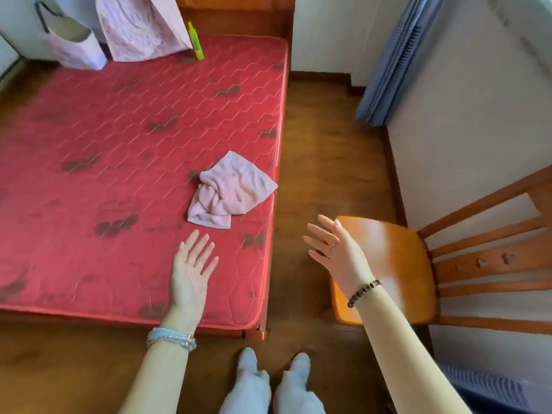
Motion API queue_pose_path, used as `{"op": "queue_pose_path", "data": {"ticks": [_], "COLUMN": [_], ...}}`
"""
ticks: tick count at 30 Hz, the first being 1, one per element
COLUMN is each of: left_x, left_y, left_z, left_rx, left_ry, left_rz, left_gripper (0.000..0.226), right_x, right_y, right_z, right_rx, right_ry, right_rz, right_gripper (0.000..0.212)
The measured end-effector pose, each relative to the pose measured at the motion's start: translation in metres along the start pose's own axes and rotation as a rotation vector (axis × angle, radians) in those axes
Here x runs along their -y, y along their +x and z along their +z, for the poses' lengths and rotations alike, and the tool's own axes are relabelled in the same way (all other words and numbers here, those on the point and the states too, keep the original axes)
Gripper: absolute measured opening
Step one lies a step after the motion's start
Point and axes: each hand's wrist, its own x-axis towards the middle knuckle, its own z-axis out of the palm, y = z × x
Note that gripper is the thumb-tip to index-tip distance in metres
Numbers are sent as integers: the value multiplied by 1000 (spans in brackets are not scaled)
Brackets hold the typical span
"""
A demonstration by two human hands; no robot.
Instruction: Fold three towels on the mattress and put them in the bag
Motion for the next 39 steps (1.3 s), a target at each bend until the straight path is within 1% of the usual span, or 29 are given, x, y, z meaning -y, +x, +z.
{"op": "queue_pose_path", "data": {"ticks": [6,12,18,25,29,34,39], "left_x": [-13,-29,-38,-34,-20,6,46], "left_y": [19,44,76,114,150,216,289], "left_z": [-34,-64,-81,-75,-66,-53,-47], "left_rx": [-121,-170,-170,-171,-194,-268,-350], "left_ry": [-2,-11,-9,-9,-32,-39,-48], "left_rz": [33,34,10,-17,-52,-91,-144], "left_gripper": [42,41,42,40,38,35,31], "right_x": [-10,-14,-18,-24,-26,-40,-71], "right_y": [39,66,88,120,156,230,315], "right_z": [50,101,142,155,156,158,154], "right_rx": [112,134,99,87,74,40,16], "right_ry": [-65,-72,-33,-56,-81,-156,-215], "right_rz": [42,51,77,105,128,230,308], "right_gripper": [33,35,28,28,27,24,21]}}
